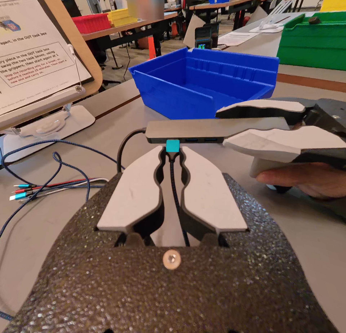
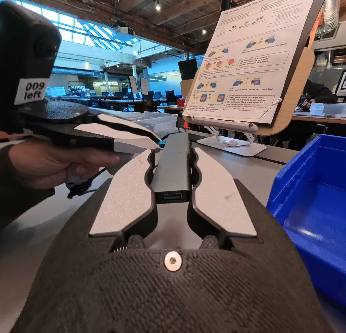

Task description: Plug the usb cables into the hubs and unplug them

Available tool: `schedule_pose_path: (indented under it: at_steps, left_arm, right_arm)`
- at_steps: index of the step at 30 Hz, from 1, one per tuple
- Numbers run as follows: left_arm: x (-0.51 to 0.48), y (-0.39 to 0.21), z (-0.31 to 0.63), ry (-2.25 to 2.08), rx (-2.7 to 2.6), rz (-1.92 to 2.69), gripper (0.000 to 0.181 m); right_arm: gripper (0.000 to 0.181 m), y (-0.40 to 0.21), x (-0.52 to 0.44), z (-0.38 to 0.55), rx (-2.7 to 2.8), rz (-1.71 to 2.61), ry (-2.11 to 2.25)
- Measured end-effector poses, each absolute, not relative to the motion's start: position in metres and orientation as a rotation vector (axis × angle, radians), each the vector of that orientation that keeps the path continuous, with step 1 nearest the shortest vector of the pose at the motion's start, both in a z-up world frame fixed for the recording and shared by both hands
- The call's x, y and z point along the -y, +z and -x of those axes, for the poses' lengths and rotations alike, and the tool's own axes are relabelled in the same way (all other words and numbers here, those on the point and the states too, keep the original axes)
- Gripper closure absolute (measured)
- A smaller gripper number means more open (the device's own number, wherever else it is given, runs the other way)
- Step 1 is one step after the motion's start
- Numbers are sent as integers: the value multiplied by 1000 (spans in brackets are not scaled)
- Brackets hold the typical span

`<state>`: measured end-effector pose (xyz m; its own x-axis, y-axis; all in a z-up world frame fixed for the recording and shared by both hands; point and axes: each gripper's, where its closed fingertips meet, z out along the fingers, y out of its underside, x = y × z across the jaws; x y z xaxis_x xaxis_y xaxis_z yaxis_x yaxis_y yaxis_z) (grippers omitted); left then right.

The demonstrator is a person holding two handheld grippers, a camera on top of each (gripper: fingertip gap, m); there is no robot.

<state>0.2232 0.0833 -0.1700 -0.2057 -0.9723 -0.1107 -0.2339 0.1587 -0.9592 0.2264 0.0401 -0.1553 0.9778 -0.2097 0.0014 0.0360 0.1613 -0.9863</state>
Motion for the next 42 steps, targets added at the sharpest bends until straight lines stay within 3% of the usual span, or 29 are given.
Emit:
schedule_pose_path:
  at_steps: [10, 13, 17, 23, 33, 42]
  left_arm:
    - [-78, -161, -222, -1115, -1564, 1121, 168]
    - [-91, -129, -205, -1177, -1474, 1071, 155]
    - [-149, -97, -172, -1201, -1247, 1123, 153]
    - [-203, -166, -157, -1066, -1358, 1318, 151]
    - [-192, -204, -171, -1001, -1475, 1231, 152]
    - [-191, -205, -172, -1010, -1487, 1231, 152]
  right_arm:
    - [145, -151, -36, -230, -166, 1353, -91]
    - [145, -137, -27, -239, -221, 1296, -61]
    - [146, -103, -4, -246, -170, 1229, -74]
    - [146, -51, 68, -298, -288, 1102, -243]
    - [146, -26, 53, -415, -272, 1601, -516]
    - [145, -87, 5, -470, -221, 2096, -493]
